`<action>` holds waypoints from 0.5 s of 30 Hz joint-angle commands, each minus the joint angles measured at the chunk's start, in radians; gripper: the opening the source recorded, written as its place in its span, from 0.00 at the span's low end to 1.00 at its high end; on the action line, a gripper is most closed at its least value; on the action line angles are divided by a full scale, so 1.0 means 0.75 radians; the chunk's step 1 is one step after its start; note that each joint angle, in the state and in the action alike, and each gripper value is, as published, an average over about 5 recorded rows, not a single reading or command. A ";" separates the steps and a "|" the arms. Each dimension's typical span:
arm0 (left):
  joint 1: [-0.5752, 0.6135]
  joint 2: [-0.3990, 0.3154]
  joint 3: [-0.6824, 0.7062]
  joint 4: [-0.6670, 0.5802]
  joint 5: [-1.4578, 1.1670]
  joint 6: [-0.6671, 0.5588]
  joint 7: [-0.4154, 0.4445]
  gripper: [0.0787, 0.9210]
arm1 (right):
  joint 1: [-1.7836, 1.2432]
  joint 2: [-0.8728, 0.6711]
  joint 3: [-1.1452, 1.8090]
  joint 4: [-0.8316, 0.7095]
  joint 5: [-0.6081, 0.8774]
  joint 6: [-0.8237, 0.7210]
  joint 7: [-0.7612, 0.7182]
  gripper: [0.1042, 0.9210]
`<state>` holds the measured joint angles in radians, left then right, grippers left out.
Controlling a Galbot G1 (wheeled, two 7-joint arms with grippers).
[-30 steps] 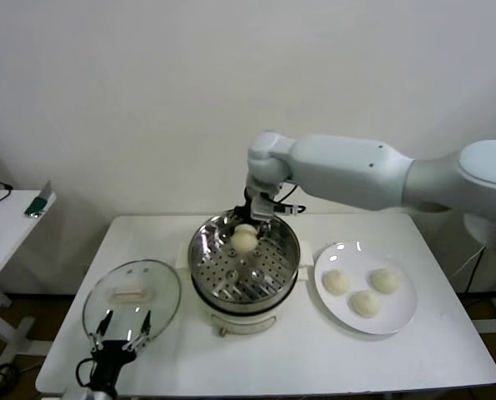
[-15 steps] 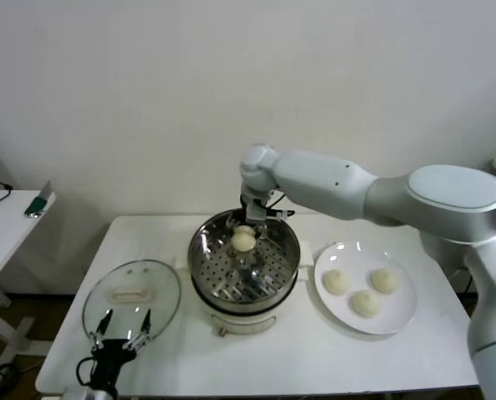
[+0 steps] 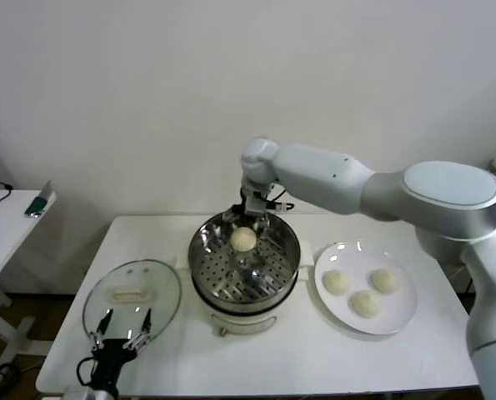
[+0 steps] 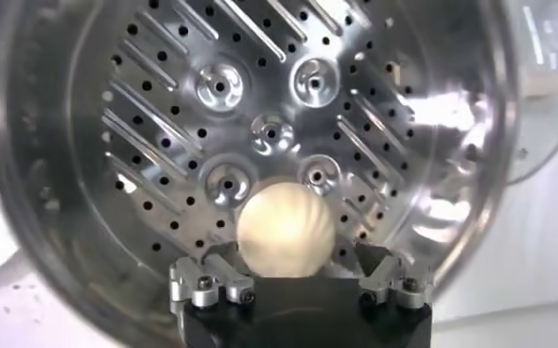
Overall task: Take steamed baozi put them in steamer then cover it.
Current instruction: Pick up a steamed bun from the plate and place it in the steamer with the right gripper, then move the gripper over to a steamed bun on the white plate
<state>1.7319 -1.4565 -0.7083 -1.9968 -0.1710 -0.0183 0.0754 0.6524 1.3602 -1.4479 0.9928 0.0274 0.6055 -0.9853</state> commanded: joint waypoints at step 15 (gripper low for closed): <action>-0.034 0.004 -0.006 0.004 -0.013 0.009 0.002 0.88 | 0.391 -0.957 -0.639 0.674 0.807 -1.066 0.084 0.88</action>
<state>1.7114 -1.4515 -0.7146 -1.9929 -0.1819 -0.0135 0.0761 0.9317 0.9203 -1.7936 1.2948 0.5016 0.1453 -1.0180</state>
